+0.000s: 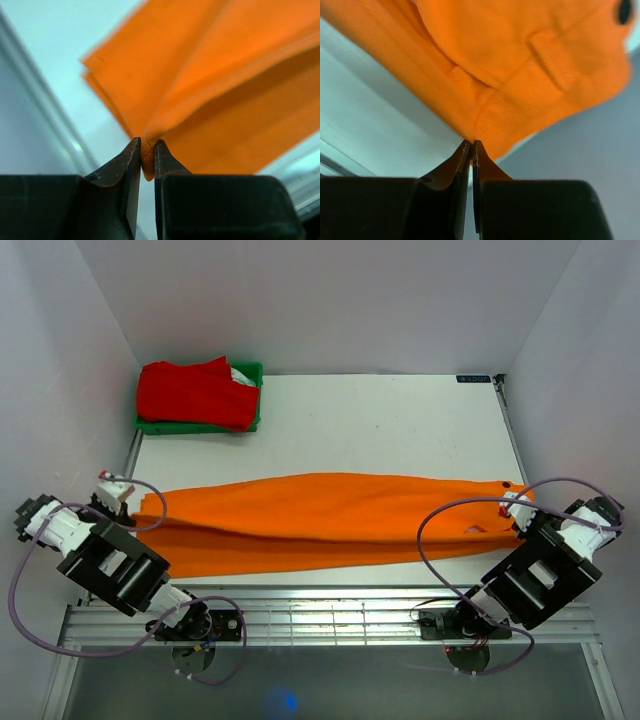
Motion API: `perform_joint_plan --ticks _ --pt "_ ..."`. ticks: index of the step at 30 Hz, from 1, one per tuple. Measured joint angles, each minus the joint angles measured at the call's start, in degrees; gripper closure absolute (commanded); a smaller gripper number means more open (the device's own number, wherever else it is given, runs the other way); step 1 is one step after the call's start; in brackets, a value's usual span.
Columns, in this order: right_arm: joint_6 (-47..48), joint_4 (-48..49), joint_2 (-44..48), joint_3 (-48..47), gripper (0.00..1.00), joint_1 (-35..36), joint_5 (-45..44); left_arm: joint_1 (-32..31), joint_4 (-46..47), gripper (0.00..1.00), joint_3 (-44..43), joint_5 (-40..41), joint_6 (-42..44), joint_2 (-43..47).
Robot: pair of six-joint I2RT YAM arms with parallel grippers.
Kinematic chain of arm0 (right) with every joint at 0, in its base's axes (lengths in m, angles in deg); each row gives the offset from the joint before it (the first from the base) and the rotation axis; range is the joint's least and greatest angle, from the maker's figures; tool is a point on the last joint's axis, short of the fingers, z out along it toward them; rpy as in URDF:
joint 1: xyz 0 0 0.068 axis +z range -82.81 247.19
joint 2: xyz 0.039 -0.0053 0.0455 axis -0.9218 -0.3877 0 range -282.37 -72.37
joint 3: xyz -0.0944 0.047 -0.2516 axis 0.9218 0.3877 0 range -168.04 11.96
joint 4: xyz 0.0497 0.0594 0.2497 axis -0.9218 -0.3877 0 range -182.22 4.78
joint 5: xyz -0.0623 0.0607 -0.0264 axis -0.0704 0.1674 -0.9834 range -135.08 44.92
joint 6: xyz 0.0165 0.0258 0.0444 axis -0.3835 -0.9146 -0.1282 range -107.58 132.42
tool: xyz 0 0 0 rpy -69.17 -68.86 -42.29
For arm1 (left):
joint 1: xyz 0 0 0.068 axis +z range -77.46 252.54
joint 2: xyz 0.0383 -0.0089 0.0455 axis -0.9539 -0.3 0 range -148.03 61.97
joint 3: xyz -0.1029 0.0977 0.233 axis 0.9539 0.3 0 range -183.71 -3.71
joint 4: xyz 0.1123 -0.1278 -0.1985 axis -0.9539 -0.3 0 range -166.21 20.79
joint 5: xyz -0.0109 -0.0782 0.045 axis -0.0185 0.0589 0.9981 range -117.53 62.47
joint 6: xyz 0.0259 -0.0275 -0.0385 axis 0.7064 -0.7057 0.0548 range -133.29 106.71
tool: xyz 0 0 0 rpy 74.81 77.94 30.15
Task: Fold and stack the trousers
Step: Fold the trousers
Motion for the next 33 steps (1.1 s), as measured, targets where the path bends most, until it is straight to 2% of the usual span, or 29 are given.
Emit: perform_joint_plan --ticks 5,8,12,18,24,28,33 --pt "1.64 6.36 -0.28 9.86 0.92 -0.98 -6.05 1.4 0.22 1.0 13.44 11.3 10.58 -3.37" --pt "2.14 9.55 -1.64 11.67 0.92 -0.59 -8.26 0.02 4.9 1.0 18.93 16.9 11.98 -5.27" --pt "2.32 10.64 -5.33 8.7 0.92 1.09 -9.81 -2.36 6.03 1.0 18.36 18.88 8.59 -5.75" --pt "2.08 10.01 -12.15 2.14 0.92 4.96 -12.2 -11.06 5.95 1.0 11.93 21.62 -6.4 -11.37" --pt "0.09 9.92 -14.47 -0.61 0.92 7.61 -14.29 -20.76 9.77 1.0 0.31 20.28 -21.07 -20.24" --pt "-0.72 9.22 -15.72 -2.19 0.92 7.85 -14.29 -21.44 11.82 1.0 -9.7 18.16 -22.47 -25.24" --pt "-1.33 7.41 -16.02 -2.86 0.92 8.07 -13.11 -20.65 5.55 1.0 -20.48 11.23 -20.39 -24.98"
